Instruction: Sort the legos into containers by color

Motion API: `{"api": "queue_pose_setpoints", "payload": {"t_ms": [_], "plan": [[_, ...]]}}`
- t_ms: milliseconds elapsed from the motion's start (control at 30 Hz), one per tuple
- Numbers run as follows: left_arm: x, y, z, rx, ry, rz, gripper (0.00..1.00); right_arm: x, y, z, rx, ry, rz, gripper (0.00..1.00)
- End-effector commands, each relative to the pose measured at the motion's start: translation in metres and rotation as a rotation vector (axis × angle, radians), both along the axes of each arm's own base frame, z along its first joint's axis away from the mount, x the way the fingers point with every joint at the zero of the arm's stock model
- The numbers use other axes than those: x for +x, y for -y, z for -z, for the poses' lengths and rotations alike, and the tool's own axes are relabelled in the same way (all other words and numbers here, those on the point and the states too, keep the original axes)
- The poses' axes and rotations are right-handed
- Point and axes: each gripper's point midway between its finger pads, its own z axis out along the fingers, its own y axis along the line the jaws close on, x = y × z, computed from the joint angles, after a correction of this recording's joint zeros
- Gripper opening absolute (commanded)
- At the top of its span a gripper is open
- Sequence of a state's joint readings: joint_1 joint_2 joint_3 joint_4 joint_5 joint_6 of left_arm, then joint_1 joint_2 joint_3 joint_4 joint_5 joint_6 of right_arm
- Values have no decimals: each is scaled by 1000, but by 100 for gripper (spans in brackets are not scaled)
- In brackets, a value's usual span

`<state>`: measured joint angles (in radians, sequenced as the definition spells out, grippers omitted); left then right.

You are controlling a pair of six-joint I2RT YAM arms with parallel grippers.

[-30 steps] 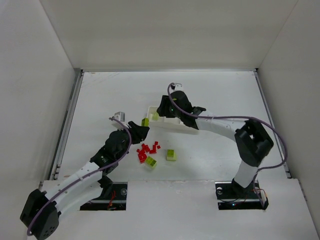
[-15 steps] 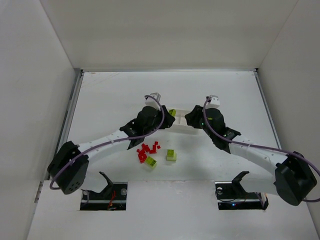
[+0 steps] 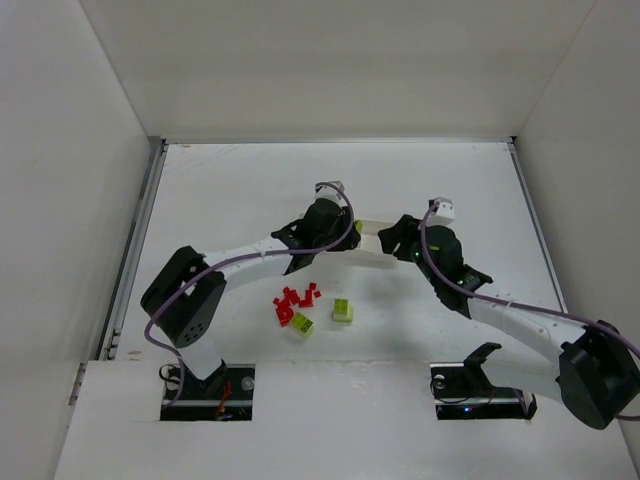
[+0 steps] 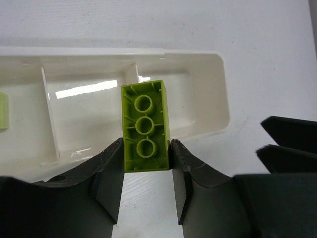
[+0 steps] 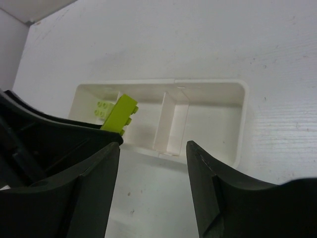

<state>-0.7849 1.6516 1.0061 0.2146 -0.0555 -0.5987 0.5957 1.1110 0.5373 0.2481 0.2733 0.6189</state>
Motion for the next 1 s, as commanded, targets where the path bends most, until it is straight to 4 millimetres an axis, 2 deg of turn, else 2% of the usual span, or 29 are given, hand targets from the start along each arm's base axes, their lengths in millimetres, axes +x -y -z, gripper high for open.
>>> {"api": "queue_pose_setpoints", "payload": {"t_ms": [0, 133, 300, 433, 500, 600, 667, 733, 833, 867, 967], "plan": [[16, 4, -16, -8, 35, -7, 20, 5, -1, -23, 61, 72, 9, 62], [20, 2, -14, 4, 41, -22, 21, 4, -4, -22, 60, 69, -4, 63], [21, -1, -18, 7, 52, -29, 46, 5, -4, -20, 58, 61, -2, 63], [18, -12, -29, -3, 79, -50, 57, 5, -6, -18, 53, 57, -7, 63], [16, -16, -35, -7, 85, -51, 57, 6, -6, -17, 52, 52, -6, 62], [6, -28, -46, -28, 113, -56, 51, 6, -9, -18, 28, 55, -23, 47], [-2, -39, -52, -52, 137, -69, 43, -4, -21, -14, -3, 41, -77, 35], [-11, -49, -55, -69, 147, -69, 38, -22, -33, -8, -31, 18, -138, 32], [-25, -64, -57, -84, 154, -69, 34, -59, -55, 5, -90, 2, -270, 37], [-29, -70, -57, -92, 156, -74, 34, -69, -62, 7, -104, 0, -306, 42], [-36, -81, -58, -113, 153, -90, 34, -98, -84, 5, -165, 2, -429, 68]]}}
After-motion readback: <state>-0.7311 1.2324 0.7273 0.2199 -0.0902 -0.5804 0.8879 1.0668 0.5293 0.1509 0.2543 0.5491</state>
